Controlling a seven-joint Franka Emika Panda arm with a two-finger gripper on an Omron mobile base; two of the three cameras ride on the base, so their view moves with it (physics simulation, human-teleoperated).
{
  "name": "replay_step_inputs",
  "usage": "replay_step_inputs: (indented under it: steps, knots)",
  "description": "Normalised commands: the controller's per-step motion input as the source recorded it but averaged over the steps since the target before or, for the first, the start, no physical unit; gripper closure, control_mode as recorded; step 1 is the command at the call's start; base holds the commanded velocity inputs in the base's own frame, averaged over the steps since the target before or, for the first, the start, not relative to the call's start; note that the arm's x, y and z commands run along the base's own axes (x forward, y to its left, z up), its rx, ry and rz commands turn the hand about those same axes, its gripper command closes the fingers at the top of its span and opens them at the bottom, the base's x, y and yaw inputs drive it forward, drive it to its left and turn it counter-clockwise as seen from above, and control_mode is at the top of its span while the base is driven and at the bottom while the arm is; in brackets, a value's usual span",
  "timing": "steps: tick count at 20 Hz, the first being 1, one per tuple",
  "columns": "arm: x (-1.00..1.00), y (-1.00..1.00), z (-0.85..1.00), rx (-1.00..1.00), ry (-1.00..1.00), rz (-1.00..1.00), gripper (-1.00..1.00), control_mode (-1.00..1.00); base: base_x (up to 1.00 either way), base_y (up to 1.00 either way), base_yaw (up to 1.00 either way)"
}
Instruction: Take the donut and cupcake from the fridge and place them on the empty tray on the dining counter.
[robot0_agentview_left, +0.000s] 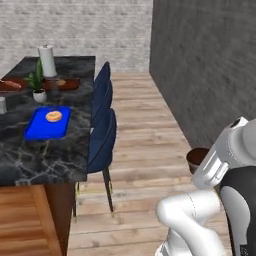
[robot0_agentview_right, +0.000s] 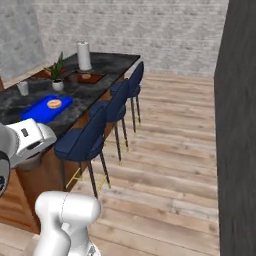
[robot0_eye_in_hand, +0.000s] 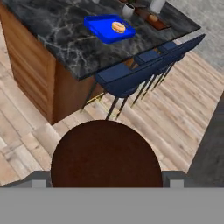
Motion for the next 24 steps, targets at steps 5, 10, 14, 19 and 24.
replay_step_inputs:
  steps: [5,10,14,19,24]
  knots:
    - [0.0,0.0,0.0,0.0,0.0,0.0,1.0,1.0,1.0,-0.24,0.21]
    - [0.0,0.0,0.0,0.0,0.0,0.0,1.0,1.0,0.74,-0.04,0.35]
    - [0.0,0.0,0.0,0.0,0.0,0.0,1.0,1.0,0.74,-0.04,0.43]
    - [0.0,0.0,0.0,0.0,0.0,0.0,1.0,1.0,0.84,-0.21,0.46]
    - [0.0,0.0,0.0,0.0,0.0,0.0,1.0,1.0,0.87,-0.08,0.49]
